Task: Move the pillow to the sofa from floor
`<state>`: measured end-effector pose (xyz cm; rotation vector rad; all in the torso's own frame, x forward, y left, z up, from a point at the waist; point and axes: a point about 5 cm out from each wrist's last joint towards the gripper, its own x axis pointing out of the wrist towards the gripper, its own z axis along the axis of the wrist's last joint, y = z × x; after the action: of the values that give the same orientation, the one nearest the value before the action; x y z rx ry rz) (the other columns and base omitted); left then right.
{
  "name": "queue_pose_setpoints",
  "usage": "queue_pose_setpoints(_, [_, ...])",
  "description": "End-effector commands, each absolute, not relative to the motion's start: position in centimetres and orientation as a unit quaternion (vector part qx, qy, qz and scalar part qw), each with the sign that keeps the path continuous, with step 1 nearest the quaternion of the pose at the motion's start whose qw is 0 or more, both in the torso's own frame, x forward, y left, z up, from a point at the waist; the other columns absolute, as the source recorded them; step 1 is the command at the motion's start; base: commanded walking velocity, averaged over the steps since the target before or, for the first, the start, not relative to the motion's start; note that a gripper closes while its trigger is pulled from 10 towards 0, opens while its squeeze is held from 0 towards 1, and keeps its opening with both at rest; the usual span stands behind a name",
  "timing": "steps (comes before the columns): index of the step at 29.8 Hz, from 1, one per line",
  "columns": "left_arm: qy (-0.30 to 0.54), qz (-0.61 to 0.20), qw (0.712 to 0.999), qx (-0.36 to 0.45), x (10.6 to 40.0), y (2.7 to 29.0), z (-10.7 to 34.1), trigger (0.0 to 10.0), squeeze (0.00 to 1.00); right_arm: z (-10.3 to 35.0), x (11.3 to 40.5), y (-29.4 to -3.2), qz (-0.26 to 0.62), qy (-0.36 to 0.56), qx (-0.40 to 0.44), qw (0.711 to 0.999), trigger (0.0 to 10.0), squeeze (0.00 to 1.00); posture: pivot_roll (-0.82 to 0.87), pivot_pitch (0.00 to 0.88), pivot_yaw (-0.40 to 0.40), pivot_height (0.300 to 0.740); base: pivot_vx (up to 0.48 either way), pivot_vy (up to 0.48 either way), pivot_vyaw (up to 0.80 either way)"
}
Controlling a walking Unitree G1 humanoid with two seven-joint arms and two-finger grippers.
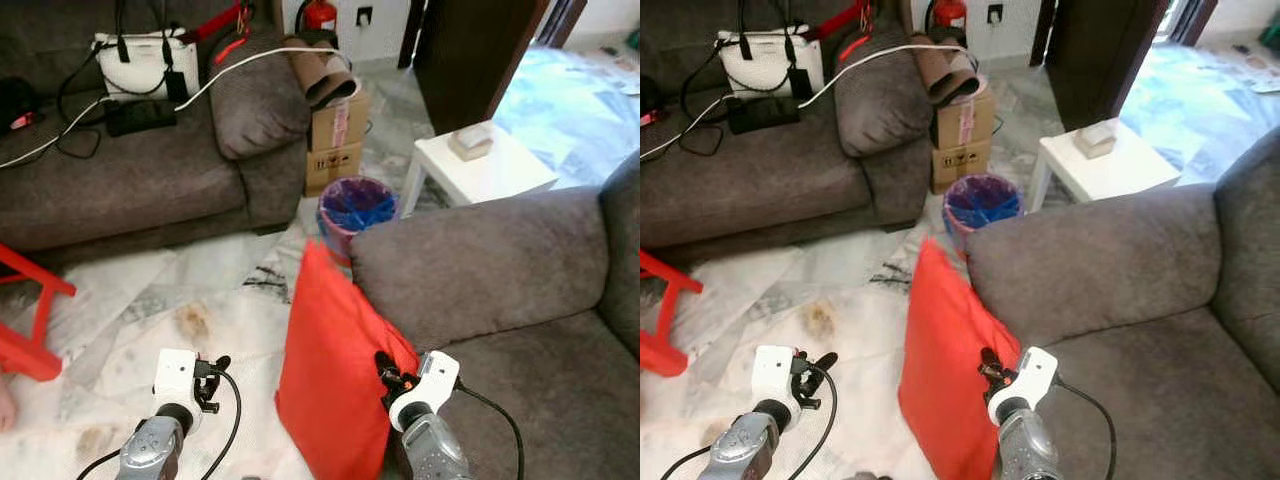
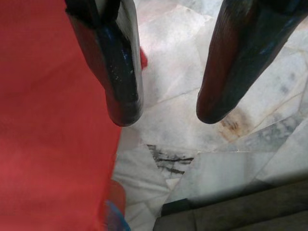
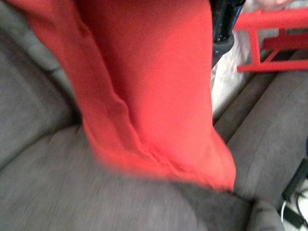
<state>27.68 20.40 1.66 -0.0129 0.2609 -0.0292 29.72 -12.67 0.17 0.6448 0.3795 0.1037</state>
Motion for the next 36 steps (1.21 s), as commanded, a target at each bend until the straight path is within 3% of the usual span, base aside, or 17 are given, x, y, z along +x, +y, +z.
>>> queue_pose_setpoints(1, [0.142,-0.001,0.990,-0.011,27.0,21.2,1.0,10.0,0.00,0.5,29.9,-13.1,0.042,0.166,0.317,0.933,10.0,0.00,0.23,0.095,-0.001,0.740,0.000,0.000,0.00])
queue_pose_setpoints(14, [0.135,-0.019,0.991,-0.006,28.3,21.2,1.6,10.0,0.00,3.0,31.6,-14.1,0.096,0.102,0.267,0.953,10.0,0.00,0.20,0.049,0.037,0.740,0.000,0.000,0.00])
queue_pose_setpoints(36, [0.138,-0.031,0.990,-0.013,28.1,20.5,1.1,10.0,0.00,1.8,30.6,-14.3,0.099,0.127,0.245,0.956,10.0,0.00,0.19,0.028,0.030,0.740,0.000,0.000,0.00])
